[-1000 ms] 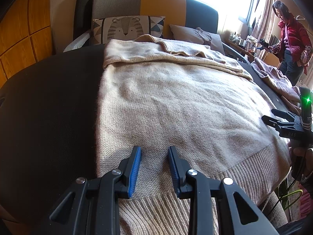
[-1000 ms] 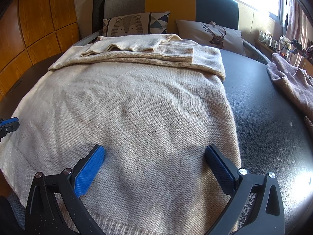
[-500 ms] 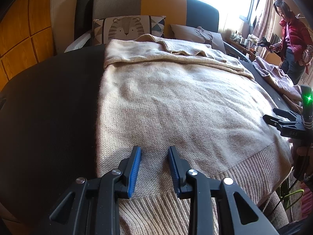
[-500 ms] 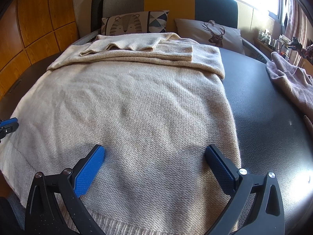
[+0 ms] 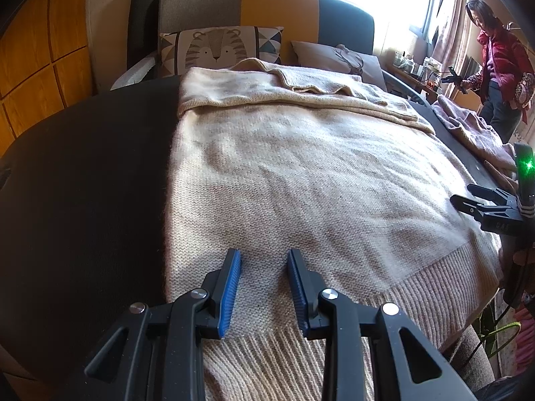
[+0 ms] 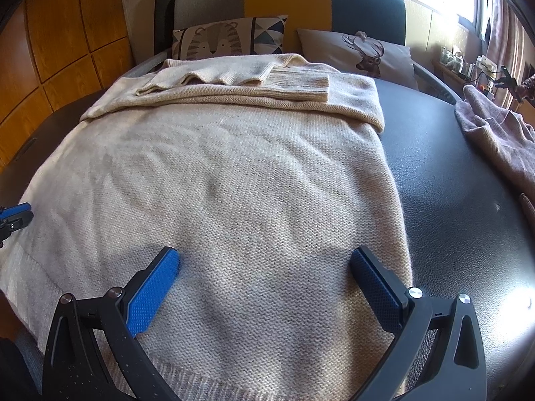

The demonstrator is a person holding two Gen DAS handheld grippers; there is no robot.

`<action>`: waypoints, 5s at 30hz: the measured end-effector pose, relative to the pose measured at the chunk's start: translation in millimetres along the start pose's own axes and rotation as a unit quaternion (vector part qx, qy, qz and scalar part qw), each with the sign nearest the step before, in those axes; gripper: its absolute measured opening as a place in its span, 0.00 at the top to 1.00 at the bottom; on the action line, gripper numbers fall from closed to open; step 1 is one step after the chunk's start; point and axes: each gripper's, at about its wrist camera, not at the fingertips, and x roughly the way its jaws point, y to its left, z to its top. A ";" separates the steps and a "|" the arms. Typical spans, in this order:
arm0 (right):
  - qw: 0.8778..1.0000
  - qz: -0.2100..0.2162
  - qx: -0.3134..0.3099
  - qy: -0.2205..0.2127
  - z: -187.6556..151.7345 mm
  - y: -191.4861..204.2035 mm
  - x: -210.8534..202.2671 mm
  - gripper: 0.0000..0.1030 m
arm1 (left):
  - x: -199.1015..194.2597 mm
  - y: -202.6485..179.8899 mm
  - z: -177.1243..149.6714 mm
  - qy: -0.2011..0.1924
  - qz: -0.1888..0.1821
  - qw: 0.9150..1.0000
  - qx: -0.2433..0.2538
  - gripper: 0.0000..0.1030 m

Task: Fold clothes

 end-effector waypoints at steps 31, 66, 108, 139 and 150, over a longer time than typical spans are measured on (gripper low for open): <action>0.988 0.002 0.152 0.003 -1.7 -30.1 -42.0 0.00 | -5.6 -3.7 15.6 0.034 -0.026 0.998 -0.043 0.72; 0.993 -0.096 0.058 -0.047 -36.8 -9.4 -58.3 0.00 | -12.2 -6.9 -8.0 0.015 0.013 1.000 0.004 0.69; 0.997 -0.042 0.047 0.039 57.3 -31.4 34.8 0.00 | 65.9 8.5 81.2 -0.001 0.034 0.999 -0.017 0.54; 0.998 -0.049 0.038 -0.027 -44.2 -12.0 -42.8 0.00 | -39.5 56.7 -40.2 0.006 0.040 0.996 -0.076 0.54; 0.998 -0.046 0.043 -0.014 -42.5 -13.7 -44.5 0.00 | -60.8 64.4 -67.9 0.017 -0.030 0.995 -0.090 0.54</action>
